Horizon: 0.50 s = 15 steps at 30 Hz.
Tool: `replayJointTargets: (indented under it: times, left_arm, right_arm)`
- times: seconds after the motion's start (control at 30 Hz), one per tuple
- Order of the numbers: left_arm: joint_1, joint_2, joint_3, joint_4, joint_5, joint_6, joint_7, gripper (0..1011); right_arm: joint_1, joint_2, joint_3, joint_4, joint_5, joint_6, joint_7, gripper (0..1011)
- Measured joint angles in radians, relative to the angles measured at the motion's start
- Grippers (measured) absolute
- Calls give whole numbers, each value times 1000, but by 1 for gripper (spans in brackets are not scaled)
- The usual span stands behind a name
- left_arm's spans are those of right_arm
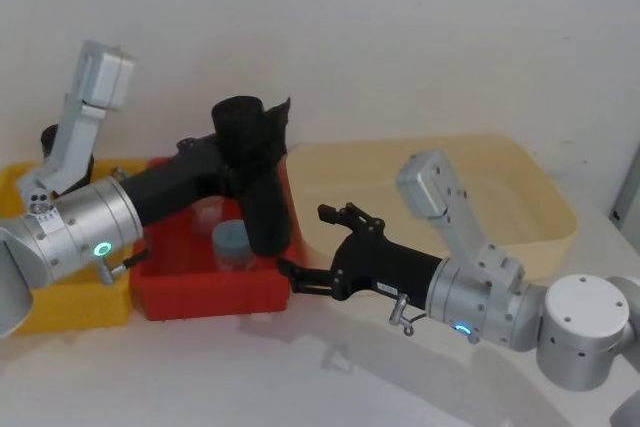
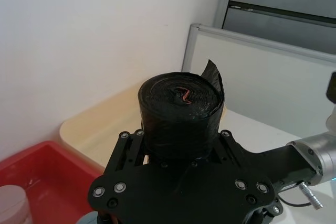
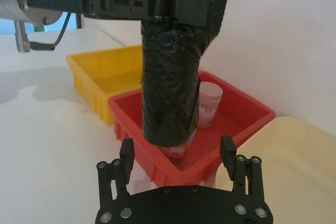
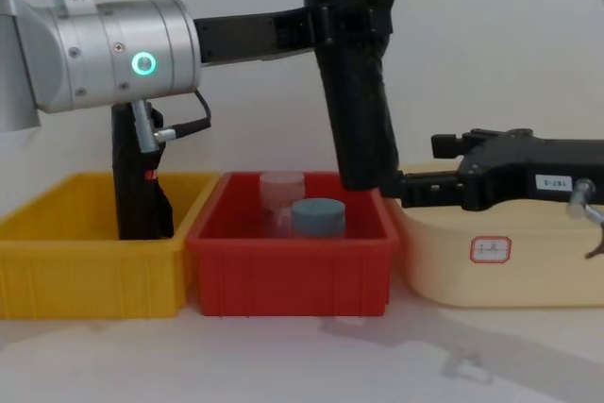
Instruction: Pick up the garbage bag with the one hand and transfer it to the other hand.
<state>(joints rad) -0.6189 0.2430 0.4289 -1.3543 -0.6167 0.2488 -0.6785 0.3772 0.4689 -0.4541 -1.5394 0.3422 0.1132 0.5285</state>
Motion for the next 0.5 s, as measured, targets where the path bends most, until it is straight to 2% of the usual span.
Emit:
replayJointTargets:
  times: [0.5]
  left_arm:
    - [-19,-28,33,44,-17,-6,-17,431]
  right_arm:
    - [39,-47,-21,27,18,28,-32,1000]
